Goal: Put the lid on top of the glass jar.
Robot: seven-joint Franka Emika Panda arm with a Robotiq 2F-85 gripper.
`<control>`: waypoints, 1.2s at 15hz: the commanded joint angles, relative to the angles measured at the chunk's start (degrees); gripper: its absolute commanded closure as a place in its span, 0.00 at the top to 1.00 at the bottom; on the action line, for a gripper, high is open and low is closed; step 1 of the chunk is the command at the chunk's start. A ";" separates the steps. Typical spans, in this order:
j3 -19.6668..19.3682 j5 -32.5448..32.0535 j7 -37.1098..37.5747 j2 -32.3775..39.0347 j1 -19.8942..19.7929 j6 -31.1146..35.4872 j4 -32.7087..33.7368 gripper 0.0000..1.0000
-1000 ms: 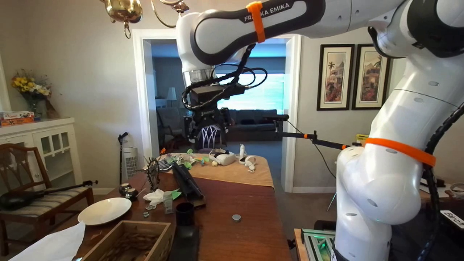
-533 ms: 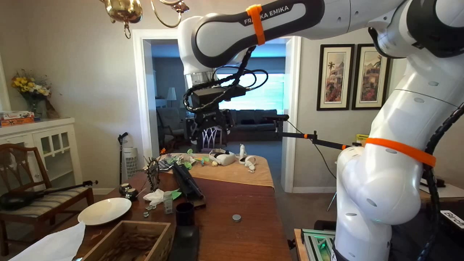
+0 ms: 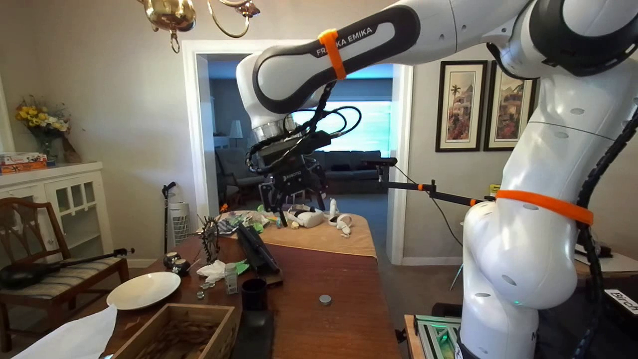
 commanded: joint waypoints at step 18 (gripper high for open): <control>-8.44 -8.61 -7.21 2.04 -4.28 17.72 -8.57 1.00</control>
